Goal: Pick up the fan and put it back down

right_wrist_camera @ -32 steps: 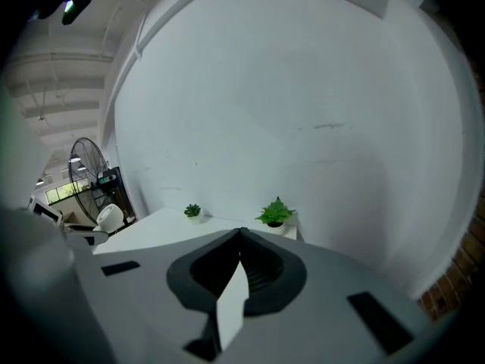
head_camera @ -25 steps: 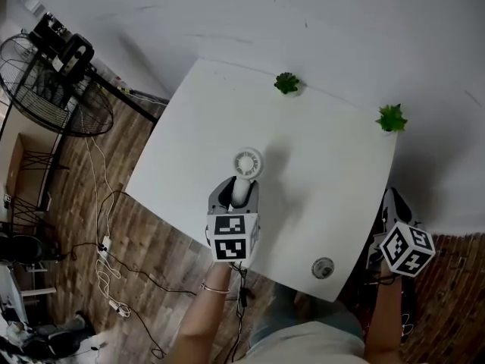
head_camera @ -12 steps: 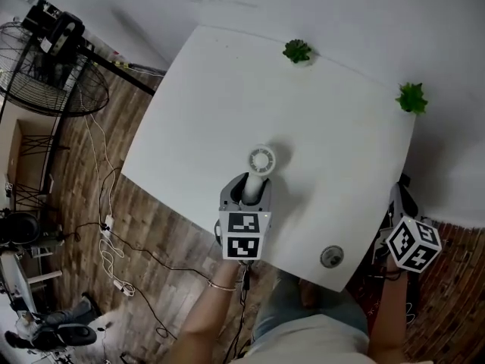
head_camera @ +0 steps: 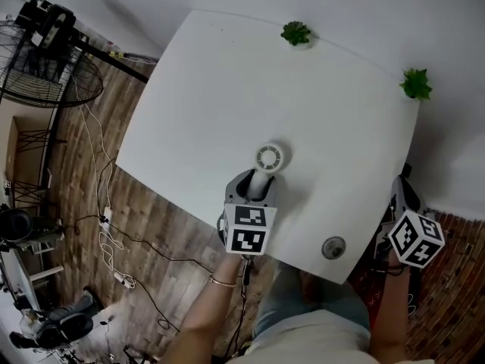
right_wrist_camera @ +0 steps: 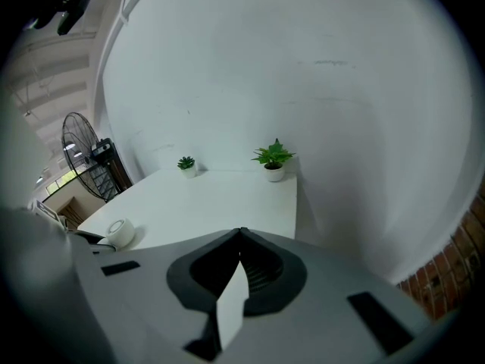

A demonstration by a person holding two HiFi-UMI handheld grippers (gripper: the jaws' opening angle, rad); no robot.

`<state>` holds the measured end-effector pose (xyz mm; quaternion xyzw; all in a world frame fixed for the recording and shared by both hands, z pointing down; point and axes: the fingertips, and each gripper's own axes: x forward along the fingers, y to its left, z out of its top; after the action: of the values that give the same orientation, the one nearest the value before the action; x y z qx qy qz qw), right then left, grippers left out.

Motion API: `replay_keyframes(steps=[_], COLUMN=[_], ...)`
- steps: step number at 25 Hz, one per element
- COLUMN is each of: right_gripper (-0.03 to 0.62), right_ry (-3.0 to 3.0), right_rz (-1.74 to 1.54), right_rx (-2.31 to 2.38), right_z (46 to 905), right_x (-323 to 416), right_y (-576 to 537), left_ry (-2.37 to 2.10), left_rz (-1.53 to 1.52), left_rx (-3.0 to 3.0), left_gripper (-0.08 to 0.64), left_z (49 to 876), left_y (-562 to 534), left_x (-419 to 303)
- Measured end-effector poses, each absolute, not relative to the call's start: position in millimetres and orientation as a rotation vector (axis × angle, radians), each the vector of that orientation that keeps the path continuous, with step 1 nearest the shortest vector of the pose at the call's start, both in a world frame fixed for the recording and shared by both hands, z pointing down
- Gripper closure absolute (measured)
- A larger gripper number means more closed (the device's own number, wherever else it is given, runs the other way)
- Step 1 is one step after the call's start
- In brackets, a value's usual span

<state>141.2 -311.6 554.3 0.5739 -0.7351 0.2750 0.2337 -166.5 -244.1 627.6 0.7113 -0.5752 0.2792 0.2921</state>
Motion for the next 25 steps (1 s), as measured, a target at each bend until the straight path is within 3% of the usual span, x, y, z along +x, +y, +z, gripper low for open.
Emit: replay_keyframes(steps=[25], right_gripper=[0.591], right_ry=[-1.998], right_rz=[0.773], right_rx=[1.575], right_z=[559.6], right_x=[150.5], right_y=[-303.0], left_ry=[-1.470], left_rz=[0.797], left_rx=[1.883], left_gripper=[0.367], left_z=[639.9], left_y=[-239.9], left_x=[-156.8])
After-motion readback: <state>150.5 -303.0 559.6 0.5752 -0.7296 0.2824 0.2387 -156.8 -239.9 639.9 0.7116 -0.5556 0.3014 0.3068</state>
